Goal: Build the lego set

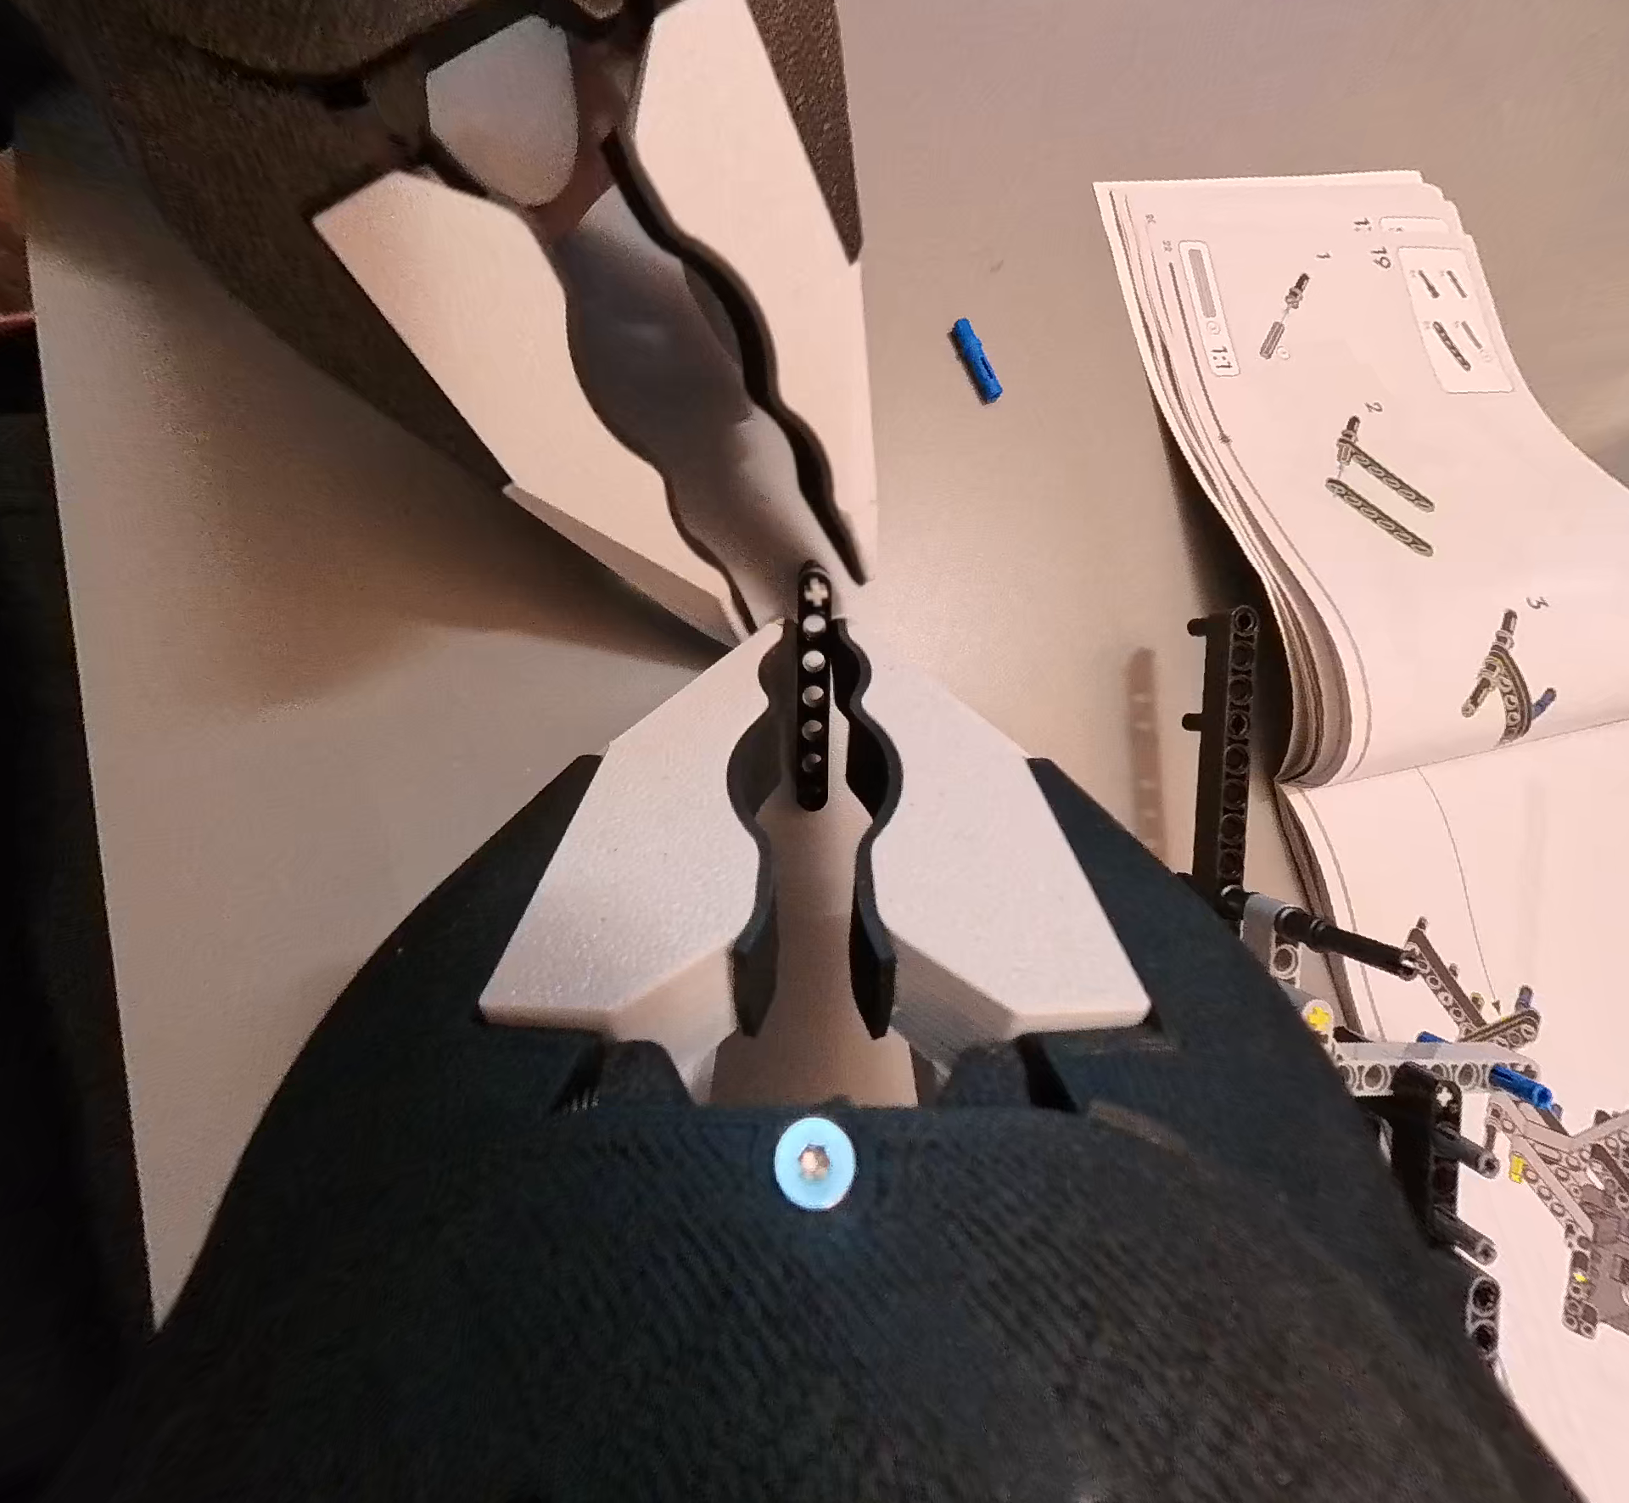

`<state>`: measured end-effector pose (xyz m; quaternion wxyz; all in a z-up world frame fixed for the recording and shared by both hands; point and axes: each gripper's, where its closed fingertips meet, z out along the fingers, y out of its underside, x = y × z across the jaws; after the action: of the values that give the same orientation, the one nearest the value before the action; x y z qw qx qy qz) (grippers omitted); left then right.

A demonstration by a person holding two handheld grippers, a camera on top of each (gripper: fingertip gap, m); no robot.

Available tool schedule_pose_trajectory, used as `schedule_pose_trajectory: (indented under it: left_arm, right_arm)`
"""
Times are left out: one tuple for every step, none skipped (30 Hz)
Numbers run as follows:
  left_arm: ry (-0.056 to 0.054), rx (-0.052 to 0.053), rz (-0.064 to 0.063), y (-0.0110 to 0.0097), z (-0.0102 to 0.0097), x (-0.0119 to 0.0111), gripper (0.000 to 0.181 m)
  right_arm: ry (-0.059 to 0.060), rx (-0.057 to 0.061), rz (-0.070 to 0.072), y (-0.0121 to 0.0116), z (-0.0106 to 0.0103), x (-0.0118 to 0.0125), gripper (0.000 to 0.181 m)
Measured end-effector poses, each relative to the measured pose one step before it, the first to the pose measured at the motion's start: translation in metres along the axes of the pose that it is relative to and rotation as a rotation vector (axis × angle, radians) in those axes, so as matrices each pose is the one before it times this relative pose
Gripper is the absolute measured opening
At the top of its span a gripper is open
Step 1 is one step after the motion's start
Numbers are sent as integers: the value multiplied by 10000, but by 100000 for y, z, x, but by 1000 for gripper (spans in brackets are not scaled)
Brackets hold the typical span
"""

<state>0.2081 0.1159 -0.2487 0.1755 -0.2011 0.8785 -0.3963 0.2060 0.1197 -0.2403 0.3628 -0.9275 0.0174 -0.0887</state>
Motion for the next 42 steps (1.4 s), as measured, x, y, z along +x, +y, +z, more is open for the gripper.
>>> schedule_pose_trajectory:
  left_arm:
    - [3, 137, -133, -148, -147, -129, 25]
    - [62, 160, -134, -178, -188, -66, 26]
    - [82, 167, -144, -169, -201, -58, 28]
    - [79, 107, -132, -79, -260, -93, 30]
    - [46, 17, -99, 54, -309, -166, 32]
    - [21, -31, -42, 102, -407, -234, 34]
    - [0, -30, 14, 101, -496, -279, 35]
    - [-59, -14, 24, 102, -581, -379, 35]
    - [-102, -29, -15, 143, -595, -447, 35]
    - [-112, -86, -65, 244, -548, -496, 35]
    - [-129, -124, -85, 316, -489, -519, 35]
    - [-122, -110, -73, 326, -433, -488, 35]
    - [-89, -76, -53, 276, -373, -406, 35]
    - [-55, -48, -55, 221, -320, -303, 35]
    - [-40, -34, -74, 208, -254, -252, 35]
    - [-23, -29, -82, 169, -179, -206, 35]
    - [35, -48, -78, 191, -131, -91, 35]
    - [81, -77, -70, 220, -80, 3, 35]
    - [33, -93, -54, 232, -66, -44, 35]
    - [-31, -107, -31, 263, -61, -134, 35]
    - [13, -123, -15, 282, -70, -72, 35]
    - [86, -118, -5, 273, -97, 69, 35]
    - [84, -102, -17, 237, -115, 75, 35]
    - [64, -106, -47, 244, -145, 28, 34]
    - [86, -94, -79, 213, -119, 36, 34]
    - [49, -4, -95, 55, -79, -14, 34]
    - [38, 56, -127, -51, 12, -10, 34]
    - [85, 30, -158, -54, 104, 68, 34]
    - [93, -7, -126, -38, 173, 114, 34]
    - [13, -10, 9, -38, 196, 45, 34]
    - [-169, 42, 231, -108, 200, -174, 34]
    - [-329, 125, 484, -201, 184, -352, 33]
    - [-387, 262, 586, -341, 156, -369, 31]
    - [-293, 247, 530, -277, 129, -210, 32]
    - [-92, 118, 450, -135, 114, 37, 33]
    - [92, 14, 356, -5, 65, 254, 33]
    - [110, -109, 218, 180, 6, 155, 34]
    - [62, -185, 267, 235, -66, -47, 34]
    - [62, -212, 450, 250, -155, -160, 35]
    - [30, -229, 533, 230, -214, -313, 37]
    - [-2, -163, 513, 115, -207, -493, 38]
    - [43, -91, 453, 40, -138, -531, 38]
  right_arm:
    - [9, 11, -13, -9, 13, 11, 4]
    - [32, 15, -12, -8, 27, 59, 4]
    - [64, 18, -42, 1, 22, 85, 4]
    - [78, 9, -56, 12, 11, 95, 4]
    - [50, 13, -57, 6, 10, 38, 4]
    - [67, 11, -67, -1, 4, 18, 4]
    - [80, 22, -112, -11, 5, -34, 4]
    - [105, 46, -170, -35, 19, -62, 4]
    - [140, 50, -175, -37, 39, -46, 4]
    - [140, 27, -193, -41, 25, -55, 5]
    - [114, 37, -317, -89, 45, -130, 4]
    - [156, 37, -418, -104, 61, -133, 4]
    - [214, -29, -384, -41, 57, -88, 4]
    - [133, -48, -333, -61, 68, -186, 5]
    - [3, -8, -315, -128, 97, -382, 6]
    - [-21, 5, -255, -163, 135, -409, 9]
    - [-13, -53, -211, -81, 183, -359, 18]
    - [-6, -111, -224, 3, 171, -294, 27]
    - [209, -74, -184, -56, 80, 130, 25]
    - [87, -86, -166, -17, 28, 65, 25]
    - [-12, -22, -86, -78, -48, 23, 28]
    - [-36, 75, 43, -158, -106, 87, 33]
    - [-160, 172, 75, -231, -157, -13, 36]
    - [-268, 256, 95, -263, -151, -93, 36]
    - [-327, 196, 119, -117, -113, -80, 37]
    - [-395, 64, 54, 117, -55, -116, 41]
    - [-278, -60, 17, 280, 0, 127, 43]
    - [-57, -87, 63, 269, 16, 513, 44]
    - [-71, -22, 105, 112, 35, 483, 47]
    - [-227, 81, 86, -88, 25, 247, 47]
    - [-291, 226, 67, -291, 75, 86, 47]
    - [-307, 230, 82, -233, 134, 38, 47]
    - [-340, 68, 81, 9, 127, -78, 46]
    - [-360, 4, 15, 65, 115, -196, 46]
    - [-254, -2, -80, 53, 103, -128, 46]
    - [-244, -11, -149, 31, 137, -166, 44]
    - [-245, -100, -156, 92, 172, -194, 43]
    - [-127, -192, -192, 183, 187, -54, 42]
    - [-39, -202, -254, 168, 190, 52, 42]
    - [-117, -48, -248, -67, 71, -76, 40]
    - [-125, 54, -273, -193, -12, -66, 39]
    - [-83, 25, -314, -103, -58, -15, 35]
